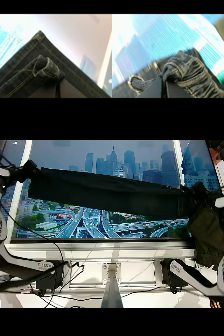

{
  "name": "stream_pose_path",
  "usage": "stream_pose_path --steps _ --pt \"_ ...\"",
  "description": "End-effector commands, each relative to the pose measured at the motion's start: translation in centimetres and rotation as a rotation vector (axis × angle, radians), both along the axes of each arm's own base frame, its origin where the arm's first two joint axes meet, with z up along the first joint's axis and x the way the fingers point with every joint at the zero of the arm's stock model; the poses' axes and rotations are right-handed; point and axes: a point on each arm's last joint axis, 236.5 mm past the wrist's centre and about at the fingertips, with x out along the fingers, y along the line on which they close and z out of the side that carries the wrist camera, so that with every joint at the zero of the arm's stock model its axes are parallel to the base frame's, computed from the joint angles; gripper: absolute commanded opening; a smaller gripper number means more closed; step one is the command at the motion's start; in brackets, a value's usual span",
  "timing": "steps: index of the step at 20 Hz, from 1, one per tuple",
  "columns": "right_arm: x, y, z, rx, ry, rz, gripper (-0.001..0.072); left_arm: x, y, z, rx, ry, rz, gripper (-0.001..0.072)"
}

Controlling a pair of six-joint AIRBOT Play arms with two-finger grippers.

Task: Fold the clothes and pants, and hang the long-sleeved shirts on hangers.

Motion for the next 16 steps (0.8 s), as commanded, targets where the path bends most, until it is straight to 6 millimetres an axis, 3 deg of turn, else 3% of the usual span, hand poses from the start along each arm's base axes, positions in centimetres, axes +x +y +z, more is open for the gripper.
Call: stream_pose_path --steps 1,4,5,6,7,8,11,13,14,16 --pt "5.0 -1.2 -1.3 -0.001 -0.043 -0.034 0.0023 2.0 0.5 -1.0 0.003 -0.045 0.067 0.0022" --pt "6.6 -1.7 -3.7 0.023 -0.006 -0.037 0.0025 2.3 0.9 -0.6 0.017 -0.067 0.082 0.0032" --pt "6.8 -1.8 -4.1 0.022 -0.004 -0.039 0.0046 2.3 1.0 -0.6 0.019 -0.069 0.085 0.0124" --pt "7.0 -2.1 -4.1 0.016 -0.010 -0.044 0.0264 2.3 1.0 -0.6 0.018 -0.068 0.084 0.0423" --pt "7.0 -2.1 -4.1 0.006 -0.009 -0.038 0.0620 2.3 0.9 -0.6 0.015 -0.067 0.083 0.0720" --pt "7.0 -2.1 -4.0 -0.002 -0.007 -0.030 0.0694 2.1 0.5 -0.8 0.009 -0.053 0.069 0.0712" --pt "6.4 -1.4 -4.3 0.015 0.027 -0.007 0.0694 0.4 -0.5 -1.0 -0.032 0.021 0.007 0.0711" --pt "5.9 -0.9 -4.6 0.022 0.053 0.015 0.0694 -2.3 -0.3 -1.1 -0.032 0.119 -0.056 0.0674" --pt "5.7 -0.6 -4.6 -0.005 0.067 0.051 0.0694 -4.1 0.3 -1.3 -0.016 0.178 -0.084 0.0612" --pt "5.3 -0.2 -4.5 -0.072 0.094 0.141 0.0693 -7.9 1.9 -1.6 0.009 0.301 -0.122 0.0581"
